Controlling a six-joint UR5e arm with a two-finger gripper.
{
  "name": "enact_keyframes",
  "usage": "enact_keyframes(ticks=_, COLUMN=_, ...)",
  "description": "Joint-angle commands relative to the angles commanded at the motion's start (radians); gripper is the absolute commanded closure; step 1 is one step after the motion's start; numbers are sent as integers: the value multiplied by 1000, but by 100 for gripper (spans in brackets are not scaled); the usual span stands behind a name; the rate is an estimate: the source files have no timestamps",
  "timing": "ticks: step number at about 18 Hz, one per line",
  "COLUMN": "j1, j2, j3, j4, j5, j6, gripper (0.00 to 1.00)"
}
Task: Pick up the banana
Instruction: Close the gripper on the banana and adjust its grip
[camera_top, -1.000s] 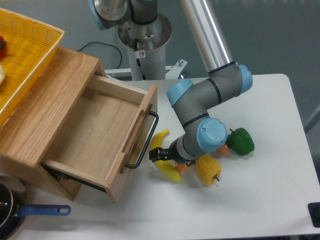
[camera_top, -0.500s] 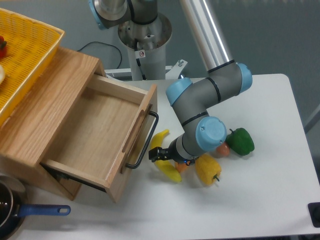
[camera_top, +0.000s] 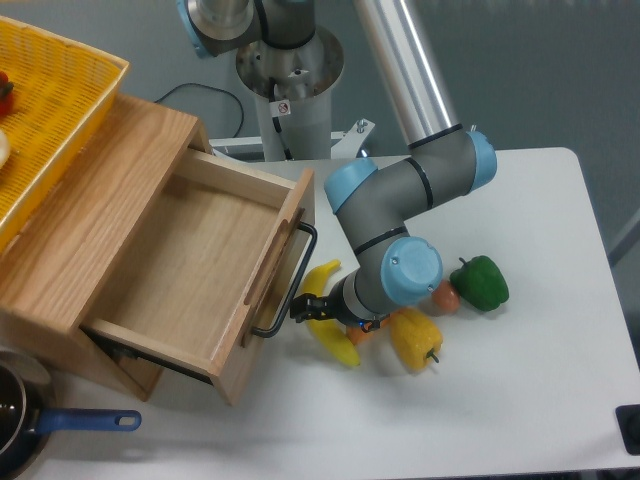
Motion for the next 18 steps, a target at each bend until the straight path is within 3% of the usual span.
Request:
enact_keyframes(ticks=9, j1=20, j2=-2, j3=8, j4=3, j5=9, j6=11, gripper=0)
enact_keyframes(ticks=13, j1=20, j2=-8, j3=8, j4=3, j5=17, j6=8, gripper=10)
enact_keyframes(ticks=18, j1=20, j2=-8, j3=8, j4=3, j5=17, j6=0, gripper=13)
